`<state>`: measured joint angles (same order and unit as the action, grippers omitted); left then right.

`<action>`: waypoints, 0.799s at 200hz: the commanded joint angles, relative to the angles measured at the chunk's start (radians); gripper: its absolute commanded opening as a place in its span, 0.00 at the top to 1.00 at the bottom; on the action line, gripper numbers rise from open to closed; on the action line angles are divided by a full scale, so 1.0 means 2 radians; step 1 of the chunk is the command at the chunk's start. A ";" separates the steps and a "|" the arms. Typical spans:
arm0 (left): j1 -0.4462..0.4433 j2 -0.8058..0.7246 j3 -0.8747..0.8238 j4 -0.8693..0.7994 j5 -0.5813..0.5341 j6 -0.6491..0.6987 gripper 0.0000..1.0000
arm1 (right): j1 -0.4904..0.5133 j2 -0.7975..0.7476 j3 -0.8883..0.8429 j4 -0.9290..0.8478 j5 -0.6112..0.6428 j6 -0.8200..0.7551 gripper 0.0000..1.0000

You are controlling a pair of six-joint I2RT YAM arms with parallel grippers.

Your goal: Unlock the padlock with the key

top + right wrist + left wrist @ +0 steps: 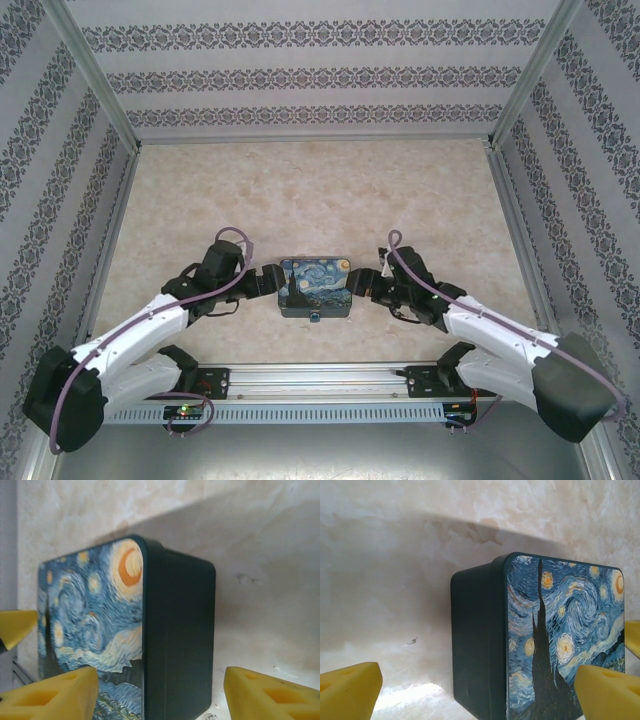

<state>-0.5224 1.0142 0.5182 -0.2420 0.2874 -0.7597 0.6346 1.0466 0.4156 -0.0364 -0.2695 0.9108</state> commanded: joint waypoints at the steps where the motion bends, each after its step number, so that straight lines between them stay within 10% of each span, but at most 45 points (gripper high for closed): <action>1: -0.014 0.018 -0.001 0.060 -0.001 -0.016 0.07 | 0.027 0.022 0.026 0.006 0.042 0.009 0.36; 49: -0.028 0.093 0.013 0.120 0.023 -0.023 0.28 | 0.041 0.054 0.048 0.010 0.055 0.010 0.49; 160: -0.026 0.241 0.116 0.154 -0.001 -0.002 0.30 | -0.007 0.147 0.111 0.047 0.038 0.001 0.77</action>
<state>-0.5735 1.4326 0.6861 -0.0006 0.2741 -0.7914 0.6281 1.2774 0.5728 0.0074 -0.1703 0.9287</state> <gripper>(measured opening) 0.700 0.239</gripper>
